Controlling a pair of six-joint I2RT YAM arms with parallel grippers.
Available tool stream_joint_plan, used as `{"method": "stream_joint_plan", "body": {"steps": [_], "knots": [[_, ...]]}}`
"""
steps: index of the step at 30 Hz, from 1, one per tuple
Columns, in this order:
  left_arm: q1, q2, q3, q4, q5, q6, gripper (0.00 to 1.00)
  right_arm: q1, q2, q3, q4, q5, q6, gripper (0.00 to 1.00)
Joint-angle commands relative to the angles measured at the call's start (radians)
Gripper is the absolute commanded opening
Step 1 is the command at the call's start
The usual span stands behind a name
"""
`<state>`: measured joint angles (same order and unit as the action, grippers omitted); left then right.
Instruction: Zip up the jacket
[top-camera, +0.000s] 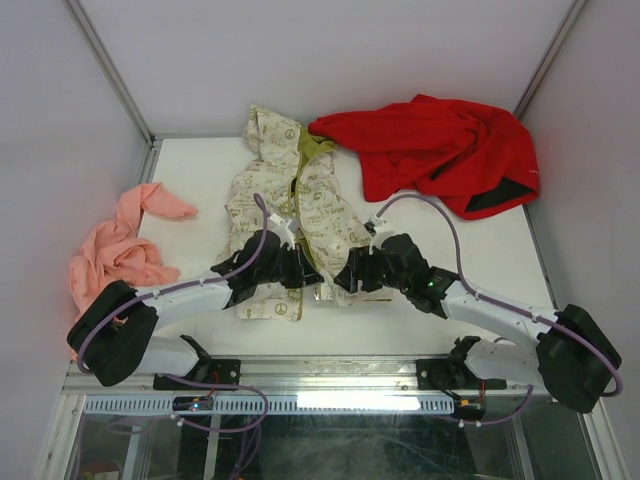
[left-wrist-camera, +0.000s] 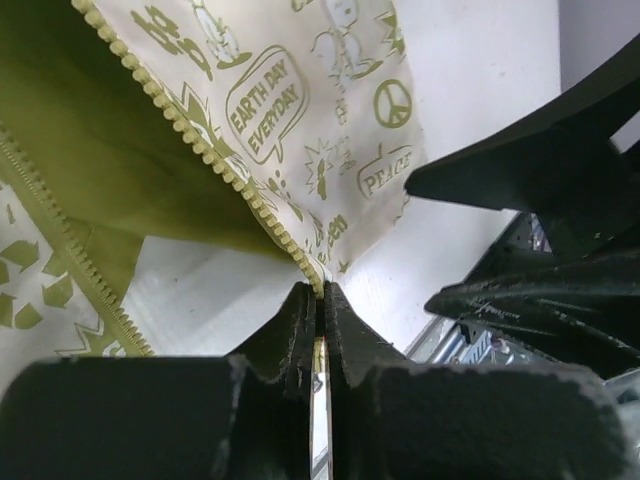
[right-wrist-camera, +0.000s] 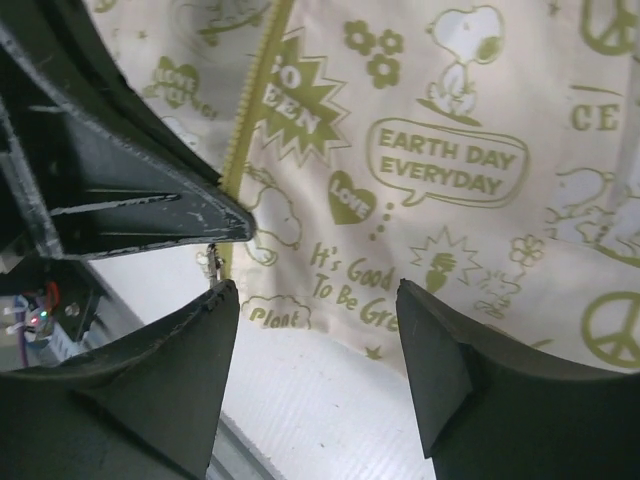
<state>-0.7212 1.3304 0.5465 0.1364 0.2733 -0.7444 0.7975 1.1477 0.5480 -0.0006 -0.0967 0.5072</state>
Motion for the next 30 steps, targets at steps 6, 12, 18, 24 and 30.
{"method": "stream_joint_plan", "body": {"steps": [6, 12, 18, 24, 30], "knots": [[-0.009, -0.093, -0.038, 0.205, 0.048, 0.007, 0.00, 0.006, -0.010, -0.085, 0.310, -0.225, 0.022, 0.67], [-0.008, -0.112, -0.055, 0.231, 0.060, 0.017, 0.00, 0.005, 0.052, -0.097, 0.409, -0.290, 0.038, 0.61], [-0.009, -0.115, -0.053, 0.233, 0.083, 0.038, 0.00, 0.005, 0.098, -0.094, 0.458, -0.305, 0.035, 0.51], [-0.009, -0.116, -0.052, 0.238, 0.101, 0.043, 0.00, 0.005, 0.125, -0.097, 0.517, -0.332, 0.030, 0.28], [-0.008, -0.177, -0.056, 0.169, 0.035, 0.039, 0.14, -0.002, 0.114, -0.101, 0.542, -0.326, 0.024, 0.00]]}}
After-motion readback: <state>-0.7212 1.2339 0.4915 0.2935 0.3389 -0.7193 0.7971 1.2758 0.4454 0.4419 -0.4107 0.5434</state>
